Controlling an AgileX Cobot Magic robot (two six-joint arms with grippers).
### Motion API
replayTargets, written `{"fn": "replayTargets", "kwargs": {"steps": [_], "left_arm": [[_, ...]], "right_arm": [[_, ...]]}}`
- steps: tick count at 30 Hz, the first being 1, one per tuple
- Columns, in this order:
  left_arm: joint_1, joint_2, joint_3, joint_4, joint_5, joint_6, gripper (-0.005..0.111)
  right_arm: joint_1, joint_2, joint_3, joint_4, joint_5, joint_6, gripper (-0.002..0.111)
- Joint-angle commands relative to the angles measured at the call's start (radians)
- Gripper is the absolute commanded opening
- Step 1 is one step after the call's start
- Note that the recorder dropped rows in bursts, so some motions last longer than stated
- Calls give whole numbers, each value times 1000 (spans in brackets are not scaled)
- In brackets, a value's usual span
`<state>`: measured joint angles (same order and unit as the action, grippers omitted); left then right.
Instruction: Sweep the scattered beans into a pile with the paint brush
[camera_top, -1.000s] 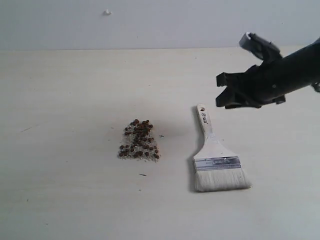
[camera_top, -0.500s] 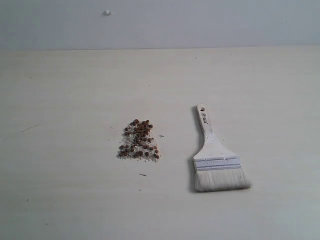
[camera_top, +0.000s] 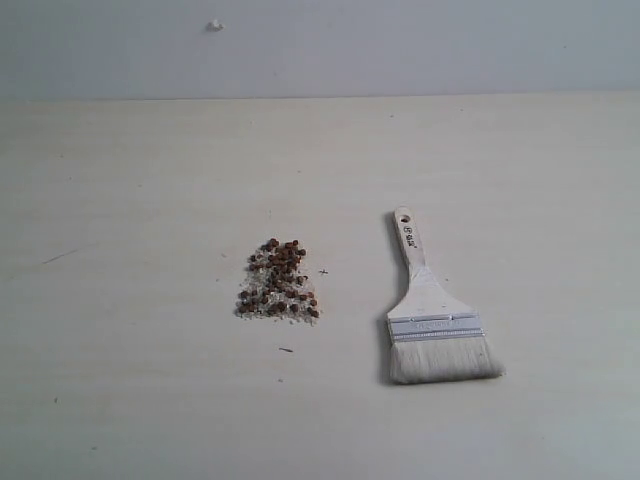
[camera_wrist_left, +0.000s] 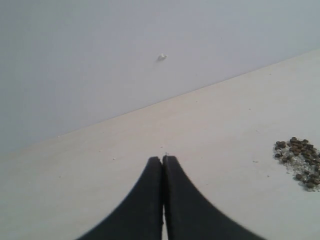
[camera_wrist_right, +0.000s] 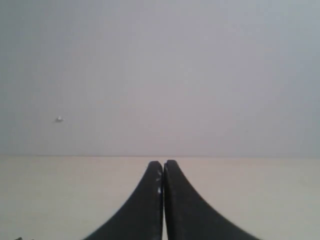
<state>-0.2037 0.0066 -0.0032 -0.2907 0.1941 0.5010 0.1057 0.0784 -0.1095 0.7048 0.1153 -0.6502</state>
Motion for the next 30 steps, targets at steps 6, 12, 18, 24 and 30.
{"fn": "replayTargets", "kwargs": {"steps": [6,12,18,24,30], "left_arm": [[-3,-5,3,2,-1,0,0],[-3,-5,3,2,-1,0,0],[-3,-5,3,2,-1,0,0],[-3,-5,3,2,-1,0,0],[-3,-5,3,2,-1,0,0]], "right_arm": [[-14,-56,109,-541,-53,504,0],[-19,-77,109,-761,75,723,0],[-19,-77,109,-762,199,728,0],[-19,-77,109,-759,199,728,0],[-19,-77,109,-759,199,730,0]]}}
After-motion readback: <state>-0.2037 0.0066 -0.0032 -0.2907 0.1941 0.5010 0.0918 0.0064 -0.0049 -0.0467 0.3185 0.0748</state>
